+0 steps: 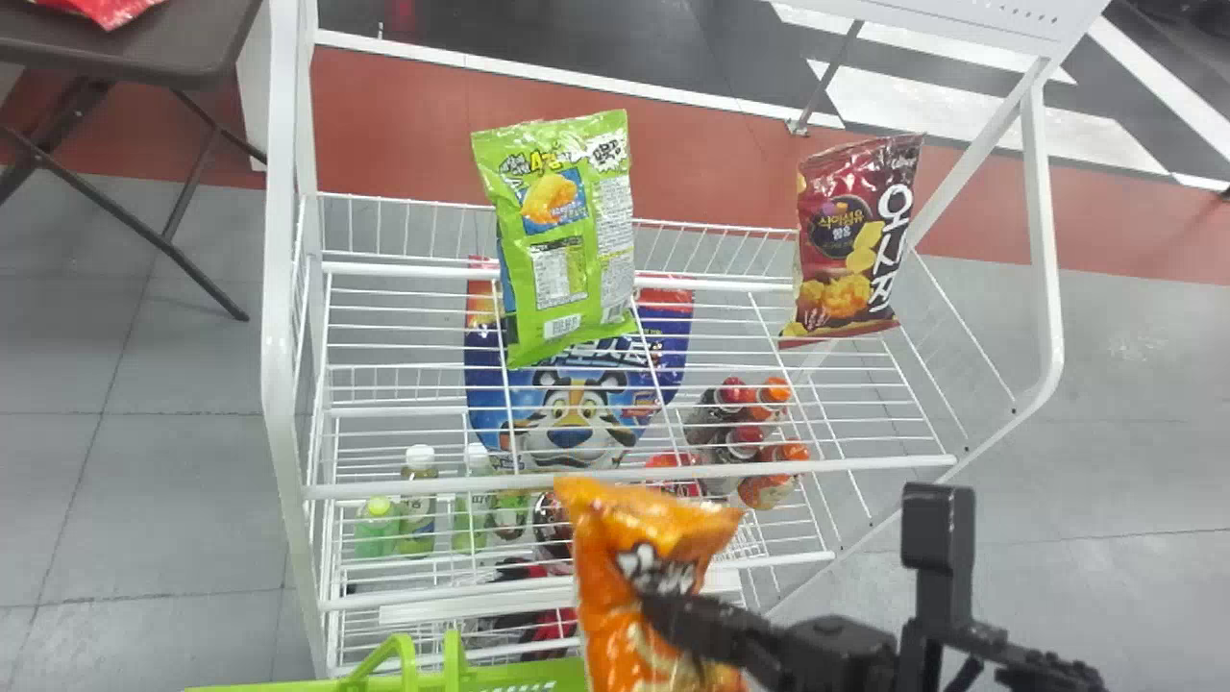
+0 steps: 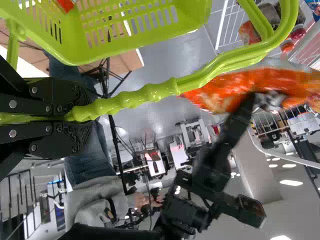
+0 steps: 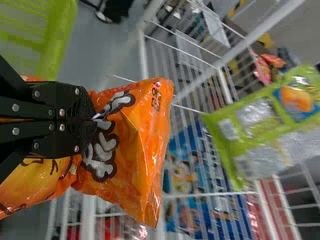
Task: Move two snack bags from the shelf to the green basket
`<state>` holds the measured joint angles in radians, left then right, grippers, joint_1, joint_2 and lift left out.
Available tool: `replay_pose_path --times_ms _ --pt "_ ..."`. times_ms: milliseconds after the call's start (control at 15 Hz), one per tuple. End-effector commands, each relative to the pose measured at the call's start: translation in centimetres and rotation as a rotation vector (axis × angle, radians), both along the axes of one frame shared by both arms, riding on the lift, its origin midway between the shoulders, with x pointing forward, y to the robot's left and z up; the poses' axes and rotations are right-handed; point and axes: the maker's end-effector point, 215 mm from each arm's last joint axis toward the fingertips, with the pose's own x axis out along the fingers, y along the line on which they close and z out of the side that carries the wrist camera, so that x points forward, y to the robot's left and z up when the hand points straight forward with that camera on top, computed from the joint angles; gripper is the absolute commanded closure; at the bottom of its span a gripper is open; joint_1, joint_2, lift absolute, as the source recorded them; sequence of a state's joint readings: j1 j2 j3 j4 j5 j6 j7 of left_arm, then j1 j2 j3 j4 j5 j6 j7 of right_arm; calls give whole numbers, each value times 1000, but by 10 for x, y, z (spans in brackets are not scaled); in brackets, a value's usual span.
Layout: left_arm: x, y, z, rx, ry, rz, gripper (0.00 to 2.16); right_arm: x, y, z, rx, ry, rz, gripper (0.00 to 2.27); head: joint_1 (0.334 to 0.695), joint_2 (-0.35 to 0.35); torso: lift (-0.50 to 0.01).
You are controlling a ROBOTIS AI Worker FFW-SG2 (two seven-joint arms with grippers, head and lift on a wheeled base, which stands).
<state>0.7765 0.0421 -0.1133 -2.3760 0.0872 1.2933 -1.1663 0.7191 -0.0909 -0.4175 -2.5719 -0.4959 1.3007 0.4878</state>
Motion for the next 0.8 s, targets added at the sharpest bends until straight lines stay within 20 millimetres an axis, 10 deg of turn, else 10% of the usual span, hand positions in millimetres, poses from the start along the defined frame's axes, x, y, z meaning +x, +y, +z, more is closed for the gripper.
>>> replay_pose_path --times_ms 0,333,733 --pt "-1 -4 1 1 -6 -7 2128 -28 22 -18 34 97 47 2246 695 -350 -12" --pt "0 -5 1 11 -12 -7 2128 -101 85 -61 150 317 183 2246 695 -350 -12" --pt "-4 -10 2 21 -8 -24 2125 -51 95 -93 186 188 150 2246 695 -350 -12"
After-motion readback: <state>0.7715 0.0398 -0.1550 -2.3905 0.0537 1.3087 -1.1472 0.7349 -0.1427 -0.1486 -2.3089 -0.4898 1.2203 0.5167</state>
